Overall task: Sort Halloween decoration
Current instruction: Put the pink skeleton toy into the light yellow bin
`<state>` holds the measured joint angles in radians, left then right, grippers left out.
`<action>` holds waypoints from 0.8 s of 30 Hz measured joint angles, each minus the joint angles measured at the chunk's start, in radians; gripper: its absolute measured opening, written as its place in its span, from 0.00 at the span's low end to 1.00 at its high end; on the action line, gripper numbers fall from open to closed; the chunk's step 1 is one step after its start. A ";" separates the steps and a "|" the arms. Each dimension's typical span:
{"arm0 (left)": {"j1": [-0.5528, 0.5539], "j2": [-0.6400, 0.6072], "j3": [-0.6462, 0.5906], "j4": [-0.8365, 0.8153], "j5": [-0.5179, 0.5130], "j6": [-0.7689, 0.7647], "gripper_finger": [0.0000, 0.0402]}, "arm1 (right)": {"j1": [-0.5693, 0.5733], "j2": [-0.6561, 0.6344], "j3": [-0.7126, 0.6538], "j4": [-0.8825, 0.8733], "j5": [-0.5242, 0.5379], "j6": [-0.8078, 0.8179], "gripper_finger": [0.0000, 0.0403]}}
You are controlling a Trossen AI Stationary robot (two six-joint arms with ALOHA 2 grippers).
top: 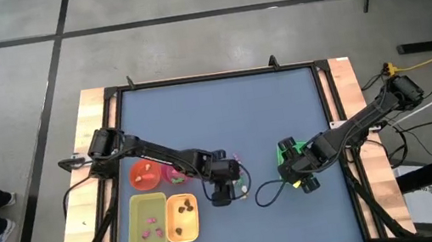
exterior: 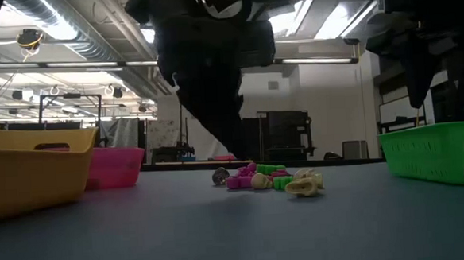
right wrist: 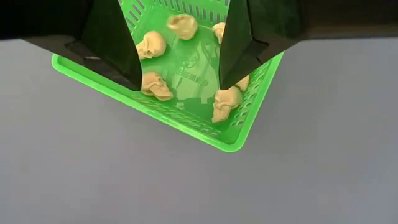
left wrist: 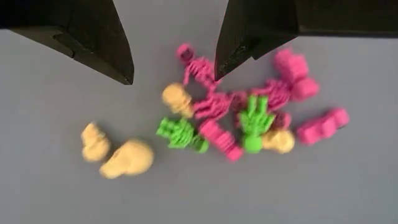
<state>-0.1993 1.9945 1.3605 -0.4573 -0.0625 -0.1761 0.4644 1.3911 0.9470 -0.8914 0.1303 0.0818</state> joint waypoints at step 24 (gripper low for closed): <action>0.004 0.072 0.002 -0.020 -0.029 0.000 0.48 | 0.000 0.000 0.000 0.002 0.000 0.000 0.53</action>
<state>-0.1949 2.0666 1.3623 -0.4771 -0.0916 -0.1764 0.4644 1.3911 0.9470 -0.8890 0.1303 0.0818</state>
